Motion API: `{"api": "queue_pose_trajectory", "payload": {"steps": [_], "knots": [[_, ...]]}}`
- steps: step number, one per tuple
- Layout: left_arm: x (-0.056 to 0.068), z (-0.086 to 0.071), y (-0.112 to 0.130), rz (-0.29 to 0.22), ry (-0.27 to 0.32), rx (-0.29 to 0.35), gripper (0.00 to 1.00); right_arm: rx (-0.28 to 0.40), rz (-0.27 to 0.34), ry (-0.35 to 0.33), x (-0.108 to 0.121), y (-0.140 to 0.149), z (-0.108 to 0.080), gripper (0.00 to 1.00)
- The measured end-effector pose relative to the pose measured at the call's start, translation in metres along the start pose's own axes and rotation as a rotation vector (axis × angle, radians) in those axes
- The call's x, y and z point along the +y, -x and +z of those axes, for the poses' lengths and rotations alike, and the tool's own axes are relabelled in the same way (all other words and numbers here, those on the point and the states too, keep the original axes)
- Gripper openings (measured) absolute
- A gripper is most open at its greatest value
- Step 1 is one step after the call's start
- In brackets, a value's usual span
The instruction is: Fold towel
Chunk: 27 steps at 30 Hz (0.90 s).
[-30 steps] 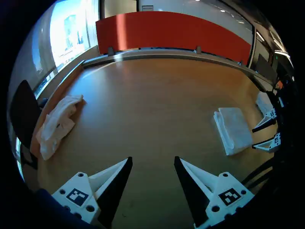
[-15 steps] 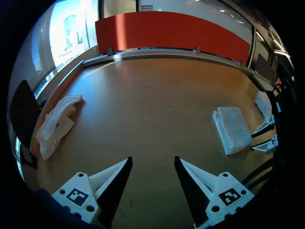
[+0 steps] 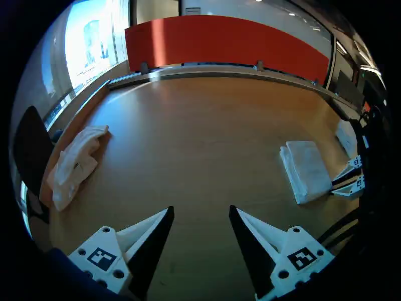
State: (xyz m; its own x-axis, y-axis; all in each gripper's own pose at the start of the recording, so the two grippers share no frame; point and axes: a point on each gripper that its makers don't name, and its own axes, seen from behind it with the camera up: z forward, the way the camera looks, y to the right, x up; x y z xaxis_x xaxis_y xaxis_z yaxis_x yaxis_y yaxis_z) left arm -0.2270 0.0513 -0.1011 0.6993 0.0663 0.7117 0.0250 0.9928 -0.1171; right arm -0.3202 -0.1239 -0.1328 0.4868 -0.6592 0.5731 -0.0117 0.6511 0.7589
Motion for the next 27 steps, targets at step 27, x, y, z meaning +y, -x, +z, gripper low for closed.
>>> {"api": "queue_pose_trajectory", "payload": {"steps": [27], "knots": [[0.001, 0.001, -0.006, -0.004, 0.006, 0.019, 0.81, 0.134, -0.03, 0.037, 0.016, -0.066, -0.04, 0.05]]}}
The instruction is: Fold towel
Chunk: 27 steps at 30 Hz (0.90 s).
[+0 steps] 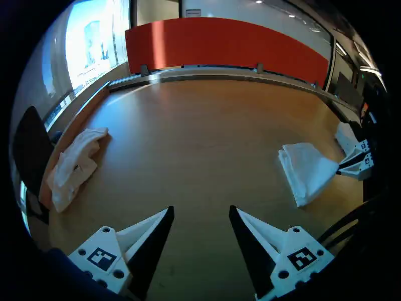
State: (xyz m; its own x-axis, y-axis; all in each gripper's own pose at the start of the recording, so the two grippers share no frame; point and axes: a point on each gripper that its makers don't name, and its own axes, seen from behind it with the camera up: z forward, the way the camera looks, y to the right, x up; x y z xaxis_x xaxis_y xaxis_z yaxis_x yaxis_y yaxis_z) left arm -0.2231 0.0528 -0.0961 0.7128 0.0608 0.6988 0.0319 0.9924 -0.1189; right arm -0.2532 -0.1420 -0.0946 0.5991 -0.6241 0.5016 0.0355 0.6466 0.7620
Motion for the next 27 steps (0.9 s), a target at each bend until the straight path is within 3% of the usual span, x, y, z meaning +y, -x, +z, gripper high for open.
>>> {"api": "queue_pose_trajectory", "payload": {"steps": [9, 18, 27], "knots": [[0.004, -0.001, -0.008, -0.002, 0.011, 0.023, 0.81, 0.094, -0.062, 0.018, 0.007, -0.056, -0.024, 0.05], [0.004, -0.004, -0.019, -0.001, 0.011, 0.048, 0.81, 0.198, -0.059, 0.044, 0.021, -0.105, -0.054, 0.05], [0.009, -0.005, -0.021, -0.014, 0.022, 0.056, 0.81, 0.241, -0.04, 0.077, 0.04, -0.117, -0.079, 0.05]]}}
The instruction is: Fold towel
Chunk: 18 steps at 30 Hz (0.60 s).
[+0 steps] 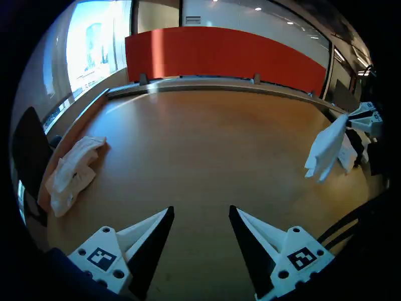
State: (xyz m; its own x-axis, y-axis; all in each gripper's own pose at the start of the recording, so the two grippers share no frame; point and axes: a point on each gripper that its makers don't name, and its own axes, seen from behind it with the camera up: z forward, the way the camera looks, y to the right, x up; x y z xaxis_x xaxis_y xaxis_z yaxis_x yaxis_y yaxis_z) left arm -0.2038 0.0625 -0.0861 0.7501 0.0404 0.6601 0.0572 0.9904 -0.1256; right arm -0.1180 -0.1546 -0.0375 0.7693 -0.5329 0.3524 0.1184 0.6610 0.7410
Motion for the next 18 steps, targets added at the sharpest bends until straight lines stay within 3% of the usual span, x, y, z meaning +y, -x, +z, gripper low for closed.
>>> {"api": "queue_pose_trajectory", "payload": {"steps": [9, 18], "knots": [[0.001, 0.001, -0.003, 0.006, 0.0, 0.003, 0.81, 0.012, 0.0, 0.037, 0.03, -0.004, -0.017, 0.05], [0.002, 0.003, -0.01, 0.013, -0.006, 0.01, 0.81, 0.022, 0.007, 0.087, 0.081, -0.009, -0.036, 0.05]]}}
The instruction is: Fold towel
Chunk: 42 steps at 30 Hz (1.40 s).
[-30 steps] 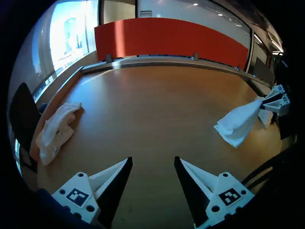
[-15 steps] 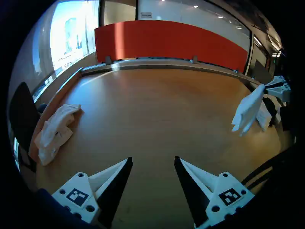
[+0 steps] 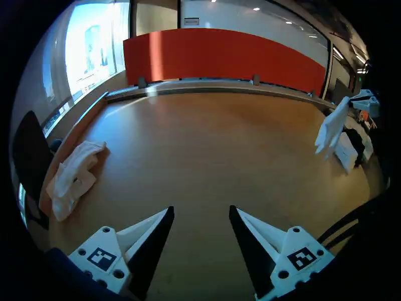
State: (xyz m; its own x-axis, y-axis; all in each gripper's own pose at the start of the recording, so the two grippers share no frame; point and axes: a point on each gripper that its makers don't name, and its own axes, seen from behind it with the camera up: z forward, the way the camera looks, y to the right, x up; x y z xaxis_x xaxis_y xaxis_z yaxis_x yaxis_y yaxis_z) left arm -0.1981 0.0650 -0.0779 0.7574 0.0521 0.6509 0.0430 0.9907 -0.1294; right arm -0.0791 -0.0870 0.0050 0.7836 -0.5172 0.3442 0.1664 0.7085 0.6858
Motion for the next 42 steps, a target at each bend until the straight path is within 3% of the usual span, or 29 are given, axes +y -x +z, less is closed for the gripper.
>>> {"api": "queue_pose_trajectory", "payload": {"steps": [28, 42], "knots": [[0.005, 0.005, -0.002, 0.001, -0.02, -0.026, 0.81, -0.131, 0.021, 0.153, 0.168, 0.062, -0.029, 0.05], [0.008, 0.007, -0.005, 0.008, -0.03, -0.032, 0.81, -0.185, 0.035, 0.214, 0.228, 0.082, -0.036, 0.05]]}}
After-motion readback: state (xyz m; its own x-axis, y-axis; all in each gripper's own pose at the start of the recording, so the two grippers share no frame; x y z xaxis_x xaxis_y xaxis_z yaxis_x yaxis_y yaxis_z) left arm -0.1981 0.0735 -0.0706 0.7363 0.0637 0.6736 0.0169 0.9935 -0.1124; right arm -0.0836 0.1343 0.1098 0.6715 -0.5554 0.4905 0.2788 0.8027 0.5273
